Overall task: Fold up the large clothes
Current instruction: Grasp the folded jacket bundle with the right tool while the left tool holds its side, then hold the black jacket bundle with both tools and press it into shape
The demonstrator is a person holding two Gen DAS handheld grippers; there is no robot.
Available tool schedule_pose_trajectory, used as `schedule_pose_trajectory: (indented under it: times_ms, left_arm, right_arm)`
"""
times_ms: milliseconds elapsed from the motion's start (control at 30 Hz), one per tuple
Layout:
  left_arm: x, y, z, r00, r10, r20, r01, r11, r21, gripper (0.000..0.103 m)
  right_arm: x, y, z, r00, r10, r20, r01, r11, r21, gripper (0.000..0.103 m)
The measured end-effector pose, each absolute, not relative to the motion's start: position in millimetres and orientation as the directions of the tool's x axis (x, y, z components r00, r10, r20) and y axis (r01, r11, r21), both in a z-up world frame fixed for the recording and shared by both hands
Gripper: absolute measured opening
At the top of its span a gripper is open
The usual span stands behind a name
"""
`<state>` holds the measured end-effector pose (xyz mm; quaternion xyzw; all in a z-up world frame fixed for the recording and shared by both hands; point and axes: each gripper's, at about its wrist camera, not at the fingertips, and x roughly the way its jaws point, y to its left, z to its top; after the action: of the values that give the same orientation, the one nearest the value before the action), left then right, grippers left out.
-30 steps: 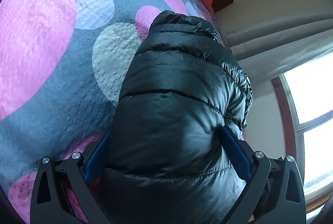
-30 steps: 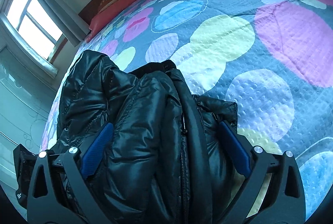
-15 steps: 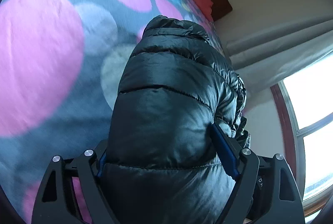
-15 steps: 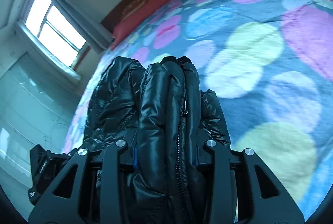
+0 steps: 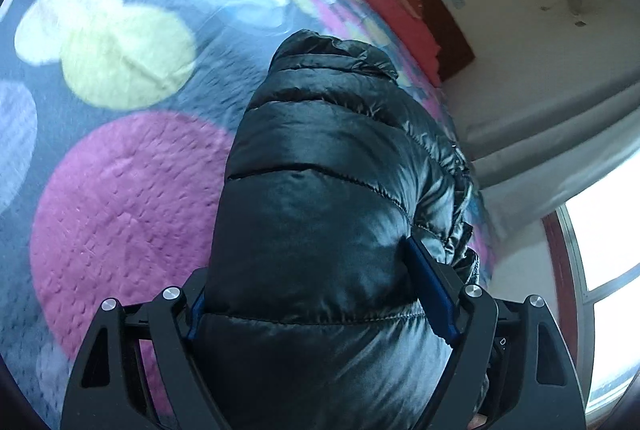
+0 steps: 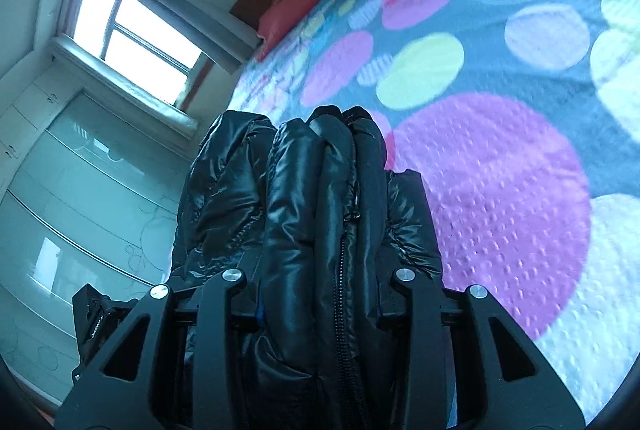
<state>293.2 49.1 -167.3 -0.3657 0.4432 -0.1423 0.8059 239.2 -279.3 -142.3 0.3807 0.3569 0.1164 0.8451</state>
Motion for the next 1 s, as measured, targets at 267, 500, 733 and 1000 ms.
schedule_pose_trajectory:
  times_ms: [267,500,733,1000]
  left_arm:
    - [299.8,50.3,-167.7,0.559,-0.554,-0.617,-0.093,0.698,-0.710,0.086]
    - [295.9,70.7,-157.6,0.531,-0.591,-0.607,-0.111,0.661,-0.742,0.087]
    - [256.1,93.0,-147.8,0.580,-0.576,-0.576,-0.096,0.654,-0.751,0.087]
    - [240.0,92.7,-179.2,0.566,-0.633,-0.528,-0.095,0.586,-0.804,0.087]
  right_arm:
    - [247.4,-279.2,-149.6,0.703,0.477,-0.526,0.087,0.678,0.730,0.040]
    - [257.8,-285.1,-147.2,0.688,0.484,-0.541,0.087,0.686,0.723,0.056]
    - [244.6,-291.9,-139.4,0.687,0.486,-0.541,0.084,0.686,0.723,0.081]
    - [218.4,-290.1,-145.3,0.667,0.509,-0.544,0.083,0.675,0.733,0.072]
